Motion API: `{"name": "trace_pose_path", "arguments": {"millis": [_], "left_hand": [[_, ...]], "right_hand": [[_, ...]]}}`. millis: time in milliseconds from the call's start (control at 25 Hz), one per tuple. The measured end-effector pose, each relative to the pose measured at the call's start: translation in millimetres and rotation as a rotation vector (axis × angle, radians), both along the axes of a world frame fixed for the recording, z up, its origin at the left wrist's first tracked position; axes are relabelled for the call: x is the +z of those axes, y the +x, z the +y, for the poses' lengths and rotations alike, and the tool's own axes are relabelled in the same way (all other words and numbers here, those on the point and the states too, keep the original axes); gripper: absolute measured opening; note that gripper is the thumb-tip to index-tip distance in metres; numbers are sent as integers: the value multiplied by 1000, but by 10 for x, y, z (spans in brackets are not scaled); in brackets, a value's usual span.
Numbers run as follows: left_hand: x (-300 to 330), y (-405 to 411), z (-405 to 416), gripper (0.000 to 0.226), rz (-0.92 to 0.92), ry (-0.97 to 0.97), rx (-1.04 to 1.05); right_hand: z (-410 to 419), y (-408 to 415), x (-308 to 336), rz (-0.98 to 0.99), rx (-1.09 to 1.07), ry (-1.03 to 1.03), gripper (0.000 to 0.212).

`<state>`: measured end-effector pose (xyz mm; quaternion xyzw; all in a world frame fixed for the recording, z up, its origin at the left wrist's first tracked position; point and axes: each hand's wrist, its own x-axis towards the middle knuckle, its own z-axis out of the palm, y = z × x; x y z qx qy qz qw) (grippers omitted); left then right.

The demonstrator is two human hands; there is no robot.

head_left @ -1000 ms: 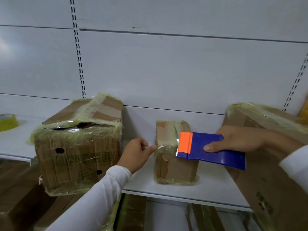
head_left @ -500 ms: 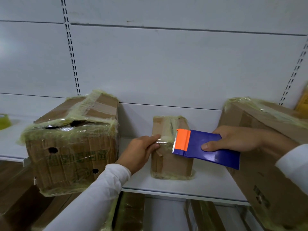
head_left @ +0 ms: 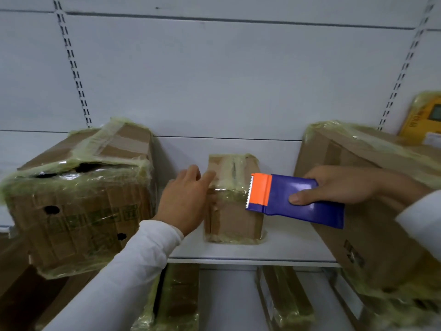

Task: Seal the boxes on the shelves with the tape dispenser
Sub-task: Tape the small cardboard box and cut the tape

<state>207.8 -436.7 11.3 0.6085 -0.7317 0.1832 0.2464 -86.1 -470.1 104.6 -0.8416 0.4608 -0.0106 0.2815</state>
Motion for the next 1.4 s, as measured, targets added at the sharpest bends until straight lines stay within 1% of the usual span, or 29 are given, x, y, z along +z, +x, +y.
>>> {"name": "trace_pose_path", "arguments": {"millis": [40,80,120,200,280,360,440,560,680,840,920,1000,1080,1120,1200,1240,1320,1400], "left_hand": [[71,-27,-48,65,-76,27,-38],[152,-58,-122,77,-151,90,-127],[233,-109,-210,83,-221,187,-223],[332,-204,-360,76,-285,377,-348],[275,-206,-445,64,-232,433,-407],[207,-152,-463,55,-153,418,-430],[189,-58,-426,51,-87,418,-435],[186,78,-332,49,-31,422,-442],[172,161,-259,48,3,413,-432],[266,131,-254,49,-80,469,-426],[333,95,-255,47,-90,496,-384],[341,10,-238,48,-179,429,-263],[252,-126,-198,62,-276,349,-152],[193,-174,-186,65,-299,310,-140],[116,-138,-222,61,-290,242,-158],[130,-54,-254,59,-272,247,-178],[146,106,-287,57,-239,298,-206],[136,154,-288,56,-209,313,-218]], "right_hand": [[-14,15,-19,-11,-2,7,50],[-31,24,-23,-17,-5,19,49],[-45,19,-24,-19,-9,36,47],[-66,9,-35,-18,-4,68,43],[-71,16,-84,-31,9,89,43],[-53,57,-130,-59,1,117,40],[-34,138,-146,-71,6,128,36],[-14,223,-56,-23,41,76,46],[79,48,116,61,34,51,57],[293,-245,281,119,-91,71,50],[292,-213,220,131,-112,32,54],[254,-126,107,147,-124,-34,62],[231,-59,10,141,-154,-49,63],[225,-28,-21,132,-163,-37,61],[220,14,-64,107,-157,-4,52],[223,30,-72,88,-152,14,49],[232,64,-60,67,-133,28,52],[224,141,-76,112,-138,-53,51]]}}
